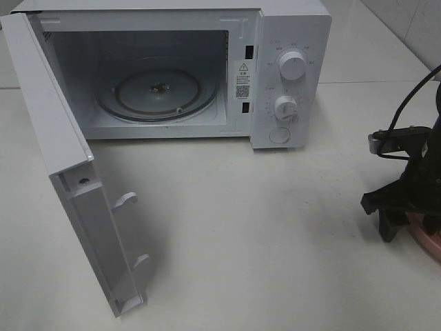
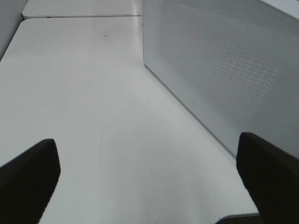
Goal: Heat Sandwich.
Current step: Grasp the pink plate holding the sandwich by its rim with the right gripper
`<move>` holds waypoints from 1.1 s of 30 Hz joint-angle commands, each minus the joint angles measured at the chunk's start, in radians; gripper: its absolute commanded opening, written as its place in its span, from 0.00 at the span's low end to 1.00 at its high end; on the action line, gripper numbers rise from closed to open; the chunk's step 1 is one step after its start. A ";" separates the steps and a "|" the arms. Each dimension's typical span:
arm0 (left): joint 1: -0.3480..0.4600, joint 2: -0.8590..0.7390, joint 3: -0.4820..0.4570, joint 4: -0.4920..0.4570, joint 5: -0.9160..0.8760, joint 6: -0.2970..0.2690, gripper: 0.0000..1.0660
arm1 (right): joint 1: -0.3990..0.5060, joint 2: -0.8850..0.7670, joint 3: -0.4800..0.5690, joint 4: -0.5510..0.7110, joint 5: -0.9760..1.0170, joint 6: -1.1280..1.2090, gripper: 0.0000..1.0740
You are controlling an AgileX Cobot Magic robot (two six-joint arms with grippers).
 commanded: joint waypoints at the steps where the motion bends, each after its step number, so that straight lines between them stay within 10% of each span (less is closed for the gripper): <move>1: 0.000 -0.026 0.005 -0.003 -0.009 -0.003 0.91 | -0.005 0.001 -0.004 -0.018 -0.008 0.018 0.45; 9: 0.000 -0.026 0.005 -0.003 -0.009 -0.003 0.91 | -0.005 0.001 -0.003 -0.034 -0.027 0.041 0.00; 33: 0.000 -0.026 0.005 -0.003 -0.009 -0.003 0.91 | 0.020 0.001 -0.003 -0.076 0.001 0.087 0.00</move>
